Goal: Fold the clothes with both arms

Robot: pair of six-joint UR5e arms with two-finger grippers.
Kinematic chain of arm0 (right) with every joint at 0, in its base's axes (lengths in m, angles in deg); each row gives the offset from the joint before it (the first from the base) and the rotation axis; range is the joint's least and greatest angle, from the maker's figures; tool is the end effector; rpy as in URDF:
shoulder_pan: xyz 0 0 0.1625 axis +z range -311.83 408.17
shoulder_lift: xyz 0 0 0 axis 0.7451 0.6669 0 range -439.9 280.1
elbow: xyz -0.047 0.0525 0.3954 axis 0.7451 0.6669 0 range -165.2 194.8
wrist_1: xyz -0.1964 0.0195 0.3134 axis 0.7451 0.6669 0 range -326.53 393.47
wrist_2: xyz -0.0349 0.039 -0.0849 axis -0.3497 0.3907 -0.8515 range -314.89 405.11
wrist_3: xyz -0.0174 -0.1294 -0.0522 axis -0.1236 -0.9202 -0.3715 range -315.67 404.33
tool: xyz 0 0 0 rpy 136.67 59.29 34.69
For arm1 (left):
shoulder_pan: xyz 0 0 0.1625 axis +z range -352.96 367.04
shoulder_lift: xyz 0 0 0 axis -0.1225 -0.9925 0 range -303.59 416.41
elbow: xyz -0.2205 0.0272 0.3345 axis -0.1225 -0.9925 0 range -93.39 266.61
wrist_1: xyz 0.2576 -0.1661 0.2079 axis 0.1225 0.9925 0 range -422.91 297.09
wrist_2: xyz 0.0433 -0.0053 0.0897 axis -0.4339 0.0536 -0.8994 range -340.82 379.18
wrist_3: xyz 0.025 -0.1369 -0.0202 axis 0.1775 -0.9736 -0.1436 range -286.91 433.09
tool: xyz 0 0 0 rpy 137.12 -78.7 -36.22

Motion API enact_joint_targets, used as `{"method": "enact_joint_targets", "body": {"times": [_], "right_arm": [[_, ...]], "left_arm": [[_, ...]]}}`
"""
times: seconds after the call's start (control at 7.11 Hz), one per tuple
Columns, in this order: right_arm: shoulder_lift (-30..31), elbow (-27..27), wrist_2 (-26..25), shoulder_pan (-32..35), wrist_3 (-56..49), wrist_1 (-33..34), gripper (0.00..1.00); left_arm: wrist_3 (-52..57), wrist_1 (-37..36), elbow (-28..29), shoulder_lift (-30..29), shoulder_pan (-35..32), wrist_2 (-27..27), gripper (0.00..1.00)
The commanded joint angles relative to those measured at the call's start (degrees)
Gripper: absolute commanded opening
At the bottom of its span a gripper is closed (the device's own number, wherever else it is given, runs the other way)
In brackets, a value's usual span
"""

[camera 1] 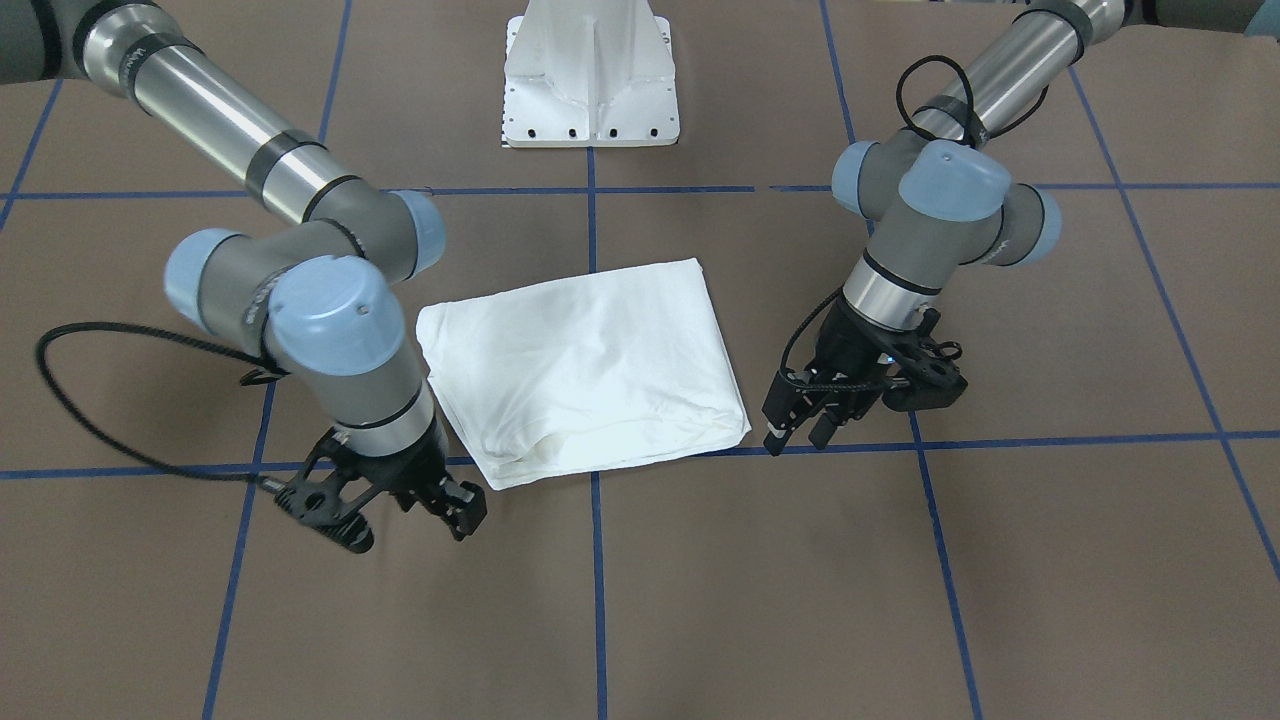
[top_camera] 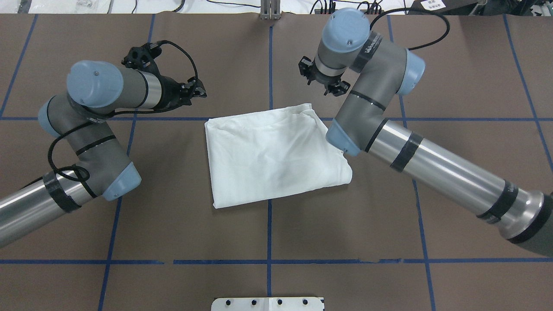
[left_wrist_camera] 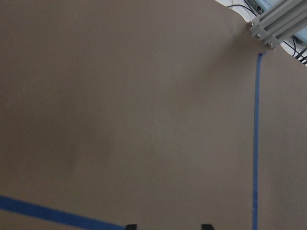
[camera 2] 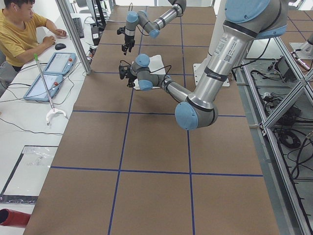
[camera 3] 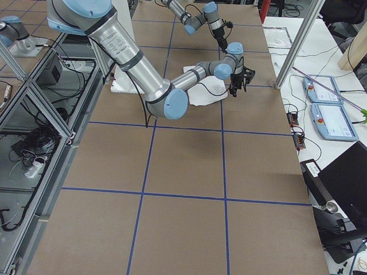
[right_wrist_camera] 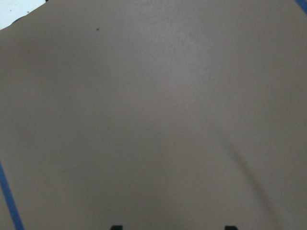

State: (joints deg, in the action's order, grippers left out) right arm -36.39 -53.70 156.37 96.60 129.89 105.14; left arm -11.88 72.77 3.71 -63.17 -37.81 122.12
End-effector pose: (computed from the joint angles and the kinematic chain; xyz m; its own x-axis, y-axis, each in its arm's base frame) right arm -0.4473 -0.6284 0.3199 0.5224 0.4803 0.7046 -0.4932 0.8442 -0.2098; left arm 0.4116 -0.5530 0.3380 0.3101 -0.1879 -0.9320 0.5148 0.8573 -0.0015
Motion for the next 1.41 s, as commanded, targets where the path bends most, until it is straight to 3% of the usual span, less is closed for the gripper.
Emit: {"method": "enact_joint_targets", "body": {"times": [0.0, 0.14, 0.42, 0.56, 0.84, 0.98, 1.27], "right_arm": [[5.34, -0.83, 2.73, 4.55, -9.66, -1.09, 1.0], [9.54, -4.41, 4.39, 7.17, -14.23, -0.83, 1.0], [15.89, -5.5, 13.76, 17.34, -30.8, -0.48, 1.0], [18.87, -5.59, 17.81, 22.27, -37.15, -0.3, 1.0], [22.31, -5.85, 21.44, 32.02, -54.86, 6.77, 1.0], [23.63, -6.46, 21.63, 35.55, -64.97, 12.22, 1.0], [27.57, -8.04, 21.72, 41.19, -78.38, 18.06, 1.0]], "left_arm": [[6.61, 0.55, 0.81, 0.48, -3.74, 3.11, 0.91], [13.36, 0.81, 0.46, 2.49, -4.63, 5.66, 0.99], [29.07, 0.9, 0.11, 7.75, -10.75, 8.92, 0.99], [38.2, 0.9, 0.11, 10.48, -15.49, 13.2, 0.99], [56.13, -0.58, 0.46, 14.44, -26.47, 19.2, 0.99], [66.58, -4.16, 0.28, 15.59, -31.48, 19.57, 0.99], [87.87, -18.8, 0.11, 15.52, -40.37, 21.05, 0.99]]}}
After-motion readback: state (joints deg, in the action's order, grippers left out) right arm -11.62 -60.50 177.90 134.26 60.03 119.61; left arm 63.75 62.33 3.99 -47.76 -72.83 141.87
